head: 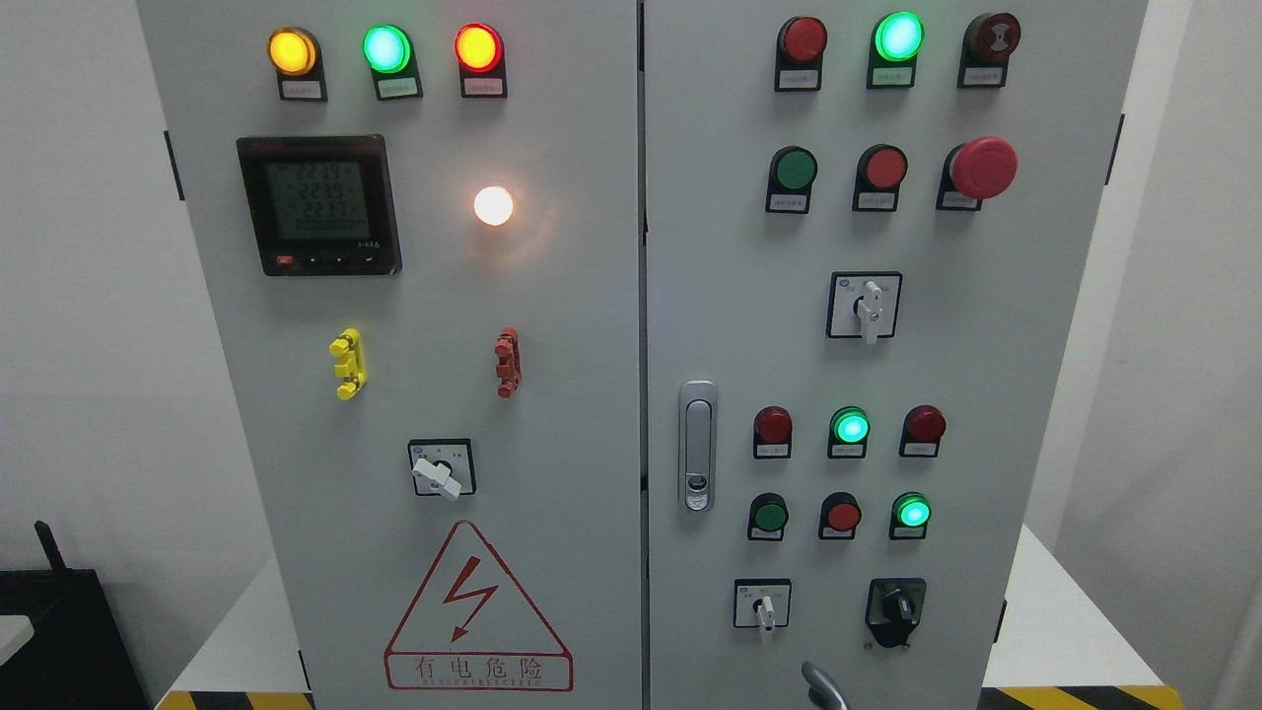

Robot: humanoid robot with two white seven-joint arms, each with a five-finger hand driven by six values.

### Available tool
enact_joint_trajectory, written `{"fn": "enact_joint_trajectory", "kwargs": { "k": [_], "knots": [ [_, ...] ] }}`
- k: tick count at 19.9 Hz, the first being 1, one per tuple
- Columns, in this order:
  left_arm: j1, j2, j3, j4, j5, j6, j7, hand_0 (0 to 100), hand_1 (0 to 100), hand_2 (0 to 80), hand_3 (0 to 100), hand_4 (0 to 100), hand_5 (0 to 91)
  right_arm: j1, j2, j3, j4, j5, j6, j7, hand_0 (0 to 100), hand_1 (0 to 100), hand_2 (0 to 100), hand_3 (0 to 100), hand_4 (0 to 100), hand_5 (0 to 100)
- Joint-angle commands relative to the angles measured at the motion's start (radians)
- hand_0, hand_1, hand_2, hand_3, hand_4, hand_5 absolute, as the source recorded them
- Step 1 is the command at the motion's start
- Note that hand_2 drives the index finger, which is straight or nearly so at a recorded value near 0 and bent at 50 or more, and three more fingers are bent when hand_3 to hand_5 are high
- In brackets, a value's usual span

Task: Release door handle

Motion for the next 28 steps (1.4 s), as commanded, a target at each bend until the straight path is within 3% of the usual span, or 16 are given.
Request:
{"fn": "enact_joint_trajectory", "kwargs": {
  "k": [1,5,8,9,13,16,18,21,24,28],
  "knots": [
    [-0.026,-0.001,0.017,0.0,0.0,0.001,0.0,12,39,0.0,0,0,0.0,-0.086,0.008,0.047,0.008,0.465,0.001,-0.033,35,26,0,77,84,96],
    [-0.026,-0.001,0.017,0.0,0.0,0.001,0.0,12,39,0.0,0,0,0.0,-0.149,0.011,0.069,0.035,0.709,0.093,-0.025,36,26,0,84,95,99],
    [-0.025,0.001,0.017,0.0,0.0,0.001,0.0,12,39,0.0,0,0,0.0,-0.258,0.01,0.074,0.063,0.78,0.139,-0.024,36,27,0,85,93,99],
    [-0.026,-0.001,0.017,0.001,0.0,0.001,0.0,12,39,0.0,0,0,0.0,-0.28,0.011,0.074,0.07,0.803,0.144,-0.022,36,27,0,87,97,100],
    [-0.026,-0.001,0.017,0.0,0.0,0.001,0.0,12,39,0.0,0,0,0.0,-0.36,0.011,0.081,0.121,0.84,0.205,0.022,32,27,0,97,100,100],
    [-0.026,-0.001,0.017,0.0,0.0,0.001,0.0,12,39,0.0,0,0,0.0,-0.383,0.011,0.091,0.129,0.858,0.233,0.036,29,26,0,100,100,100],
    [-0.026,-0.001,0.017,0.0,0.0,0.001,0.0,12,39,0.0,0,0,0.0,-0.384,0.011,0.092,0.127,0.897,0.256,0.082,27,26,0,100,100,100],
    [-0.026,-0.001,0.017,0.0,0.0,0.001,0.0,12,39,0.0,0,0,0.0,-0.384,0.011,0.098,0.127,0.906,0.291,0.116,27,26,0,100,100,100],
    [-0.026,-0.001,0.017,0.0,0.0,0.001,0.0,12,39,0.0,0,0,0.0,-0.404,0.011,0.097,0.127,0.907,0.294,0.121,28,26,0,100,100,100],
    [-0.026,-0.001,0.017,0.0,0.0,0.001,0.0,12,39,0.0,0,0,0.0,-0.41,0.011,0.097,0.129,0.909,0.296,0.167,29,25,0,100,100,100]
  ]
}}
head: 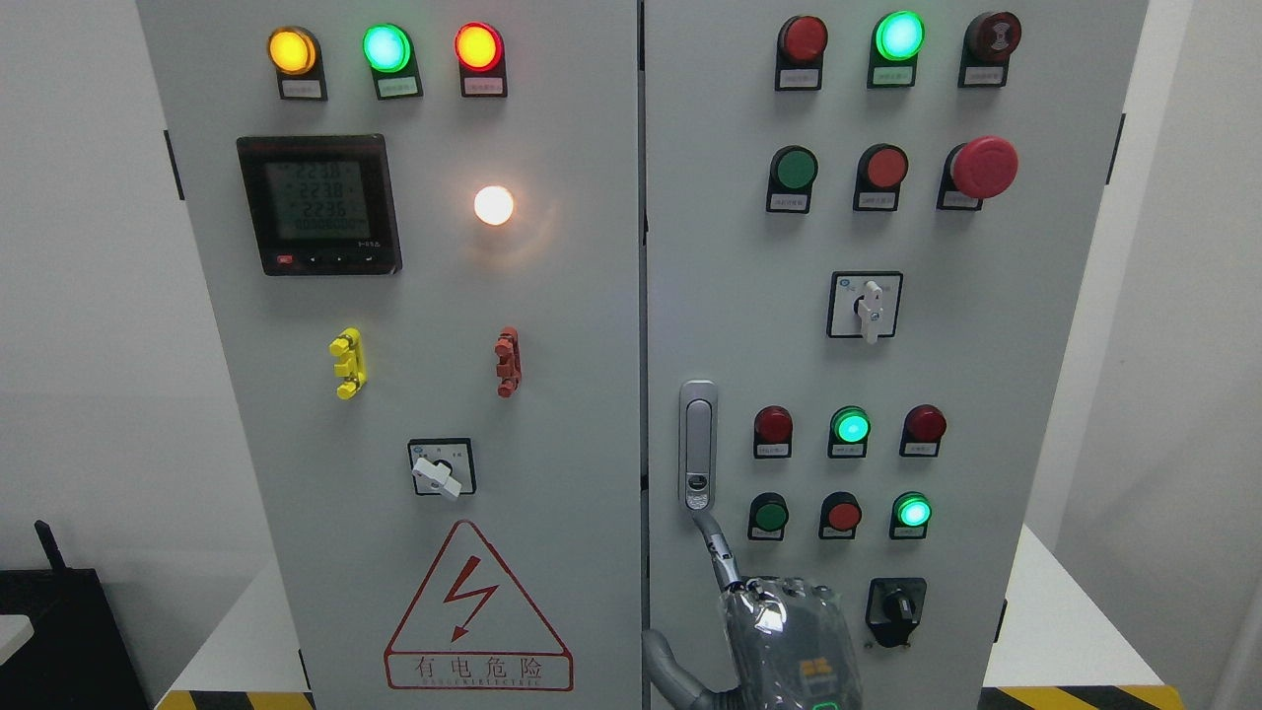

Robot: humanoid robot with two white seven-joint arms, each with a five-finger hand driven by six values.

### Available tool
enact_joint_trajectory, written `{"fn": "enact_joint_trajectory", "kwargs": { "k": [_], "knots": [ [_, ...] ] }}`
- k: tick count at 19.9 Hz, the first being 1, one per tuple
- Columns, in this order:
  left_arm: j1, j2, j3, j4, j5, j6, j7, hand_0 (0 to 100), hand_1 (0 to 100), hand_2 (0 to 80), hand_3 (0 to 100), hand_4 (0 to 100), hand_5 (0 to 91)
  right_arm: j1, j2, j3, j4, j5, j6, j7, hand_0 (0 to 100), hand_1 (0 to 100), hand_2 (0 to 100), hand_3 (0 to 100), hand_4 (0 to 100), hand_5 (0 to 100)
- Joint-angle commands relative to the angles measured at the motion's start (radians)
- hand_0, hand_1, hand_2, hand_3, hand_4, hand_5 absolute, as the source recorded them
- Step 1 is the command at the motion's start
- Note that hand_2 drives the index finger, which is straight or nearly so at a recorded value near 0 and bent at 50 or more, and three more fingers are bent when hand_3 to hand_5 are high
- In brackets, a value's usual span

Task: Release door handle

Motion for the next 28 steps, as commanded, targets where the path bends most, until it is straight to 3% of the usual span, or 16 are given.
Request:
{"fn": "enact_joint_trajectory", "kwargs": {
  "k": [1,28],
  "knots": [
    [-0.026,0.001,0.017,0.0,0.0,0.001,0.0,12,39,0.0,0,0,0.0,-0.022,0.001,0.014,0.025,0.019,0.002,0.023,29,25,0,100,100,100],
    [-0.026,0.001,0.017,0.0,0.0,0.001,0.0,12,39,0.0,0,0,0.0,-0.042,0.009,-0.005,0.056,0.017,0.048,0.036,30,24,0,99,99,100]
  ]
}}
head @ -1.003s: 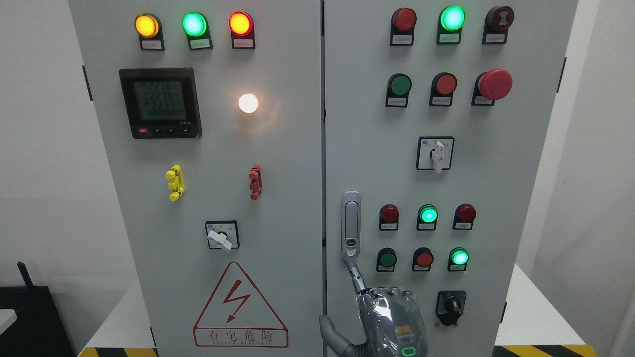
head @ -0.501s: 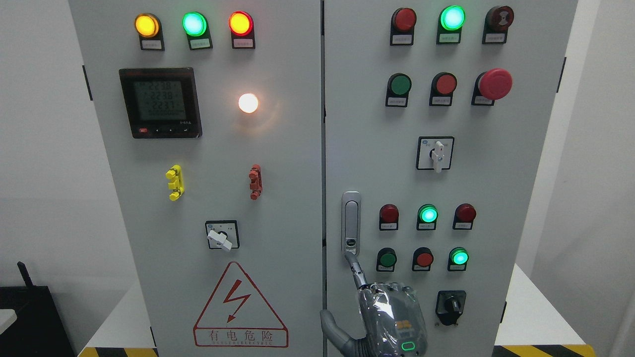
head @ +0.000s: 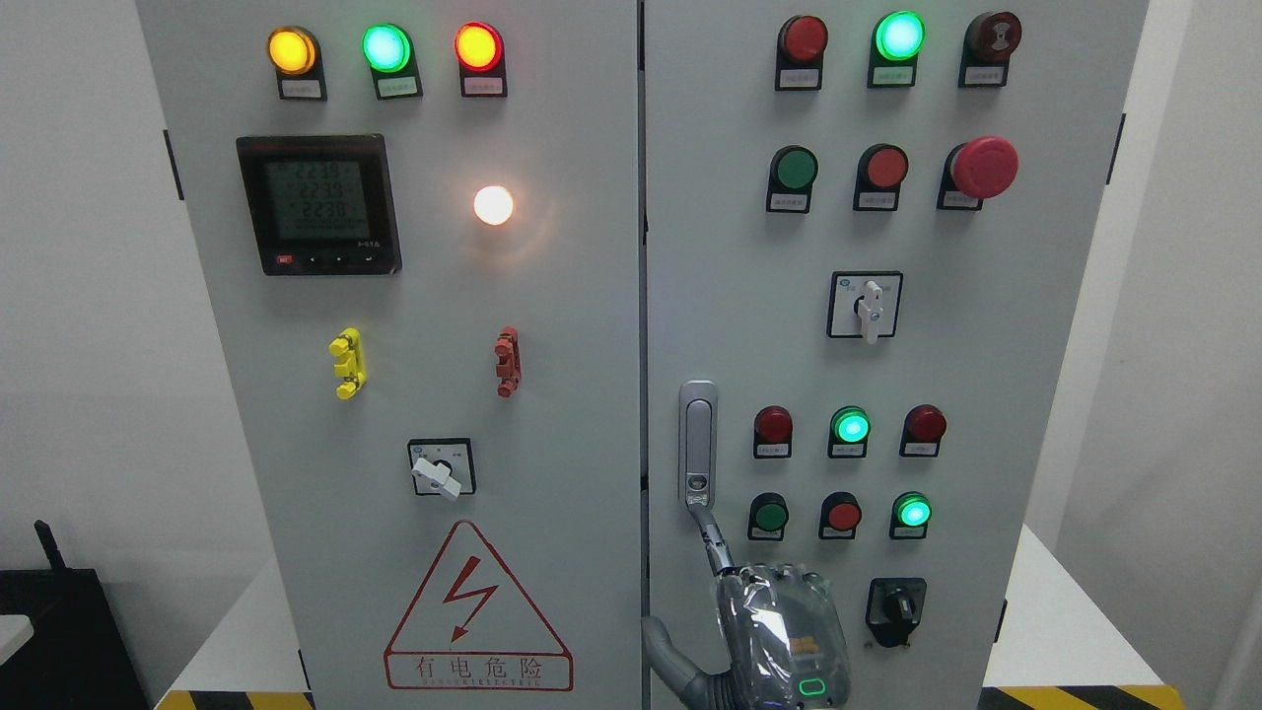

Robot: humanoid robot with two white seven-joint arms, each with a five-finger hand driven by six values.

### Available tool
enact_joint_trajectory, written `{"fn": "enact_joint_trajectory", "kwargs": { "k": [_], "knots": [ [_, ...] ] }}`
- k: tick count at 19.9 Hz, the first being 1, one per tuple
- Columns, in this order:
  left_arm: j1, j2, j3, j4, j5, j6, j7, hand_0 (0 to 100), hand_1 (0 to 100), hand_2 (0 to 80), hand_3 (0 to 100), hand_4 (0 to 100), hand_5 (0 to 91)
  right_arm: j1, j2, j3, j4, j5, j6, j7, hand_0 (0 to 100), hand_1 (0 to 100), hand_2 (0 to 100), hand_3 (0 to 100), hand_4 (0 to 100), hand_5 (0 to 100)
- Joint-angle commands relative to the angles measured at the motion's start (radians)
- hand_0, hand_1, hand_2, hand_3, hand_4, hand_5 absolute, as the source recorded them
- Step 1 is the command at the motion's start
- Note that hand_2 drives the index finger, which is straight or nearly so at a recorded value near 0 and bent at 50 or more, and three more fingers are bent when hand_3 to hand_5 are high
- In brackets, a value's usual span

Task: Release door handle

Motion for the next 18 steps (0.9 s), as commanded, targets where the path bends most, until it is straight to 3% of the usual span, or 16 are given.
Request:
{"fn": "enact_joint_trajectory", "kwargs": {
  "k": [1,18],
  "knots": [
    [-0.026,0.001,0.017,0.0,0.0,0.001,0.0,12,39,0.0,0,0,0.0,-0.001,0.001,-0.004,0.009,-0.001,0.001,-0.004,30,24,0,99,99,100],
    [-0.026,0.0,0.017,0.0,0.0,0.001,0.0,12,39,0.0,0,0,0.0,-0.017,0.001,-0.01,0.013,-0.006,0.005,0.003,30,24,0,99,99,100]
  ]
}}
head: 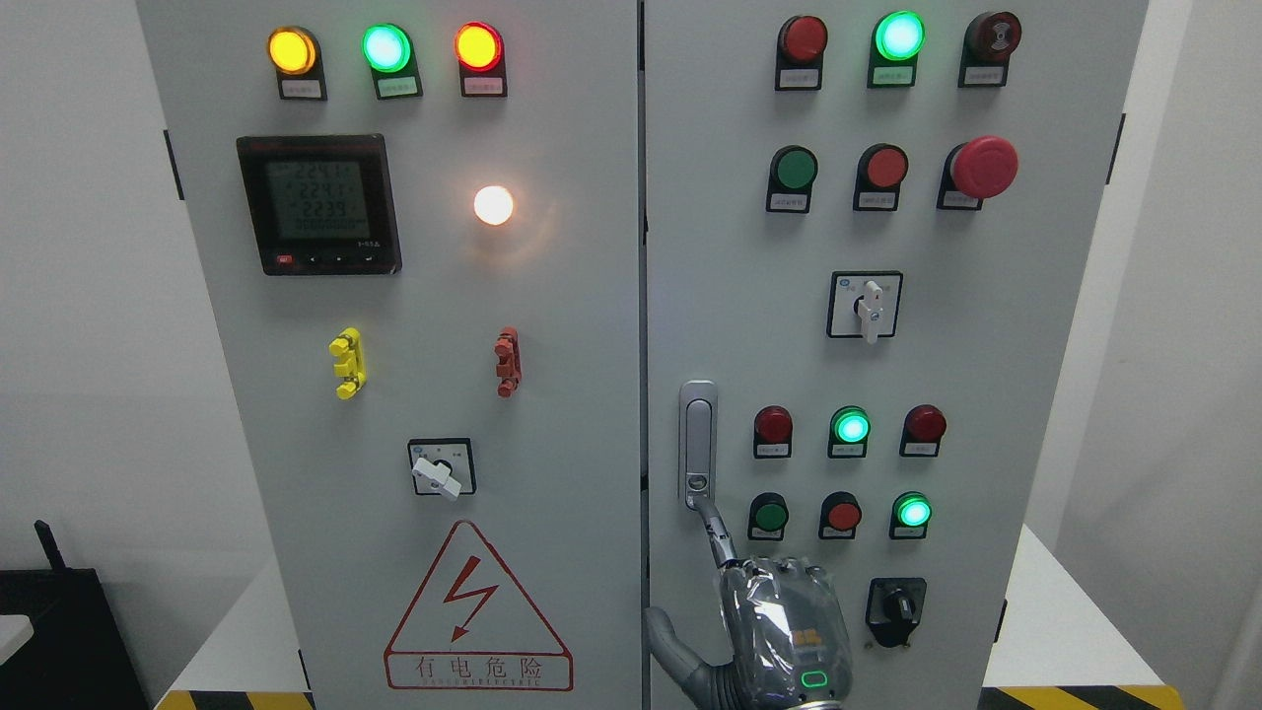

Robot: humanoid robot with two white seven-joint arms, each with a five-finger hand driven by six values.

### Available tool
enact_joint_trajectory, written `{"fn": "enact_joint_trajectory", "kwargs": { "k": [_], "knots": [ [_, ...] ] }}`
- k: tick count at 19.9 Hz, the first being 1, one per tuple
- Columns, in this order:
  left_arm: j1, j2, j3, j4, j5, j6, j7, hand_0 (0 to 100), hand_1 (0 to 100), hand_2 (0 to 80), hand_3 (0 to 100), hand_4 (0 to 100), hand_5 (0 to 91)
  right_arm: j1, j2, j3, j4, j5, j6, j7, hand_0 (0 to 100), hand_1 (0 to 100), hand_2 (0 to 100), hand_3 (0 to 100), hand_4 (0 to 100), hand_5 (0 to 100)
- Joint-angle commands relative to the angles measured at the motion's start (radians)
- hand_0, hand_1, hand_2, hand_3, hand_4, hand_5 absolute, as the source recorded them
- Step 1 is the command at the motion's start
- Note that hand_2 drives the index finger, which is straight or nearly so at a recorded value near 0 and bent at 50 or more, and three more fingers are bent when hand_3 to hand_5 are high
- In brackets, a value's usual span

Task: Release door handle

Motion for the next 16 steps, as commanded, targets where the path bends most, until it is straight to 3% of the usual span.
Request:
{"fn": "enact_joint_trajectory", "kwargs": {
  "k": [1,16],
  "knots": [
    [-0.025,0.001,0.017,0.0,0.0,0.001,0.0,12,39,0.0,0,0,0.0,-0.002,0.0,-0.004,0.004,-0.001,0.0,0.006,30,24,0,99,99,100],
    [-0.026,-0.001,0.017,0.0,0.0,0.001,0.0,12,39,0.0,0,0,0.0,-0.004,0.0,-0.004,0.01,-0.001,0.006,0.007,30,24,0,99,99,100]
  ]
}}
